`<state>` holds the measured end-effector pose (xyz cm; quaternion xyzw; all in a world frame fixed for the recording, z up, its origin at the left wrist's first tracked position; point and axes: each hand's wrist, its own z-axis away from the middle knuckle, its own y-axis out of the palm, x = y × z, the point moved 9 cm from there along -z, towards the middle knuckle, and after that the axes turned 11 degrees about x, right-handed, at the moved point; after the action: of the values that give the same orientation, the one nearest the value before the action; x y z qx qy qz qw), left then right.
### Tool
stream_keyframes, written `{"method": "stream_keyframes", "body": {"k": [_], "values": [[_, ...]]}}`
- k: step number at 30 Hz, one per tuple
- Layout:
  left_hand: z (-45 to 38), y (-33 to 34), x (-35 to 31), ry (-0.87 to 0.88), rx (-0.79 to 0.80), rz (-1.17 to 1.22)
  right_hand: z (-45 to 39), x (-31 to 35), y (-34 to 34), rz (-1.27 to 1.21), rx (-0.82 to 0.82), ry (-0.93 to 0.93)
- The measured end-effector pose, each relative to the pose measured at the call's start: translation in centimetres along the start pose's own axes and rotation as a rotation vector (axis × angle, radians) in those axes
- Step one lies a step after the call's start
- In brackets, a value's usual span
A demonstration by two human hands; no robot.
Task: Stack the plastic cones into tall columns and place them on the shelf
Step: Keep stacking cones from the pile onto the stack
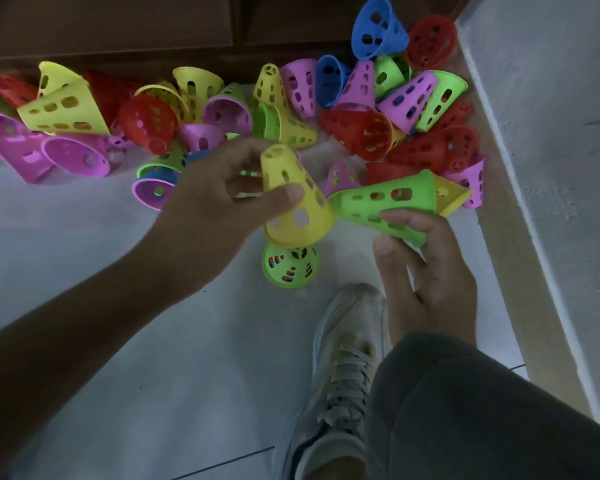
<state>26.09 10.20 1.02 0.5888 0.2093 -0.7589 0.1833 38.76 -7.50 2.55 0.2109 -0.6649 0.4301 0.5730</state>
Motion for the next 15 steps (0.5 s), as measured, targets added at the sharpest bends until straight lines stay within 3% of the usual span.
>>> {"method": "stream_keyframes", "body": {"k": [6,15], "values": [[1.6,2.2,1.6,0.038,0.134,-0.257,-0.3,-0.3,-0.8,-0.072,-0.020,0.059],[2.2,2.5,2.5,0.017,0.139,-0.366,-1.2,-1.7,0.5,-0.758,-0.047,0.285]]}}
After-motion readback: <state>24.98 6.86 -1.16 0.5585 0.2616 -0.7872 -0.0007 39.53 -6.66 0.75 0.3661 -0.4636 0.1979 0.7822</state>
